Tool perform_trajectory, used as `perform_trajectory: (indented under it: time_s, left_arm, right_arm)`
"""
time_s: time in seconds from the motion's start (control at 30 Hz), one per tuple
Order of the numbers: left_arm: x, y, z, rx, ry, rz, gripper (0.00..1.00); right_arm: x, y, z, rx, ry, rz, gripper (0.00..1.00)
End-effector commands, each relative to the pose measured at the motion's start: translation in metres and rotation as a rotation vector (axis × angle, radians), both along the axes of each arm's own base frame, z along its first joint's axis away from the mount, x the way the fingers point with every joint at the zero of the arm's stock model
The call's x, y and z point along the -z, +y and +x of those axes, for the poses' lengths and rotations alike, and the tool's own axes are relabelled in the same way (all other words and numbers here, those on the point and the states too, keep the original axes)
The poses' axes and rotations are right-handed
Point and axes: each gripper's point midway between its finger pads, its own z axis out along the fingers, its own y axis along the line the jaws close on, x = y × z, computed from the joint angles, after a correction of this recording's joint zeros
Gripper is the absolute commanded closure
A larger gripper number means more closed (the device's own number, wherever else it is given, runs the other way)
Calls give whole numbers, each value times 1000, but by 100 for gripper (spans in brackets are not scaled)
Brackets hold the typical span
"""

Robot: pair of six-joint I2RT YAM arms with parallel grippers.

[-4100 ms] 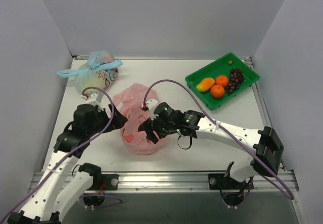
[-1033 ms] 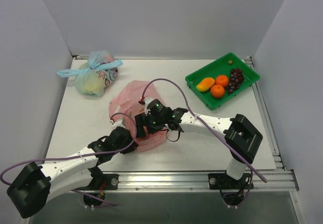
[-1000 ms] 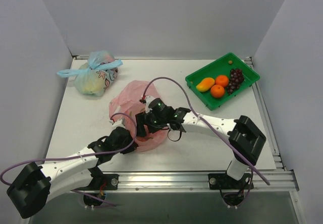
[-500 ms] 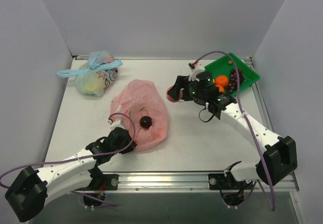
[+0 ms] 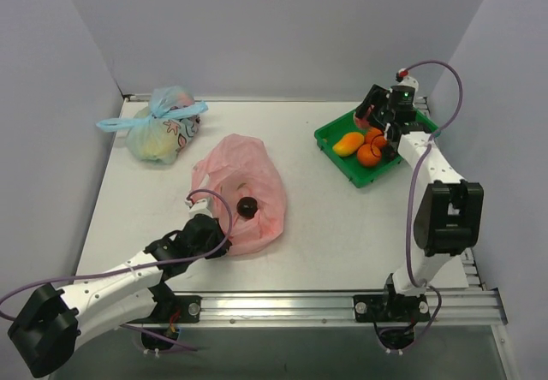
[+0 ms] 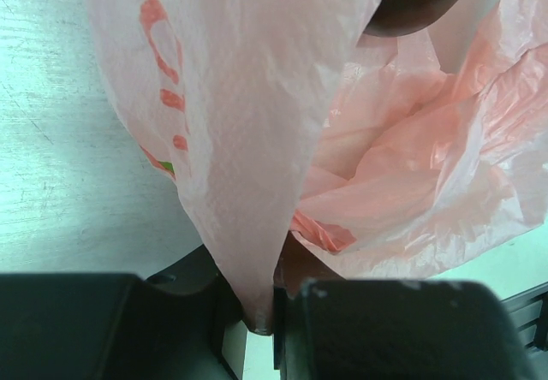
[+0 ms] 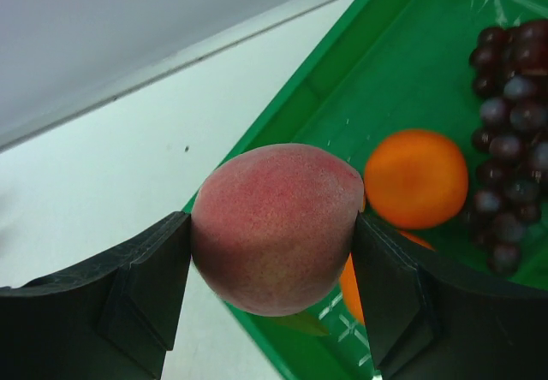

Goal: Untie the knot of the plastic bag and take out the fruit

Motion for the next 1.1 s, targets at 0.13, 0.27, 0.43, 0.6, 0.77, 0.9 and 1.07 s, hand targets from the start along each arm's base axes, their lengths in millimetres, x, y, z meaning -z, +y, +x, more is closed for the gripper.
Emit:
perform_trajectory:
  time_s: [0.13, 0.27, 0.43, 0.6, 0.77, 0.9, 1.07]
  left_arm:
    - [-20, -12, 11, 44, -68, -22, 78]
    - [-17, -12, 10, 45, -64, -20, 78]
    - [-14, -11, 9, 46, -58, -23, 78]
    - [-13, -14, 8, 49, -55, -36, 78]
    - [-10, -12, 7, 43, -47, -35, 78]
    - [-11, -12, 6, 43, -48, -35, 78]
    - [-8, -9, 5, 37, -39, -20, 78]
  right_arm:
    - [-10, -29, 74, 63, -59, -58, 51]
    - [1, -29, 87, 59, -14, -65, 25]
    - [0, -44, 78, 89, -2, -72, 0]
    - [-10, -39, 52, 71, -9, -103, 0]
    - [-19, 12, 14, -75, 3, -149, 2]
    - [-21, 64, -35, -224, 13, -202, 7]
    - [-17, 161, -104, -528, 12, -236, 11]
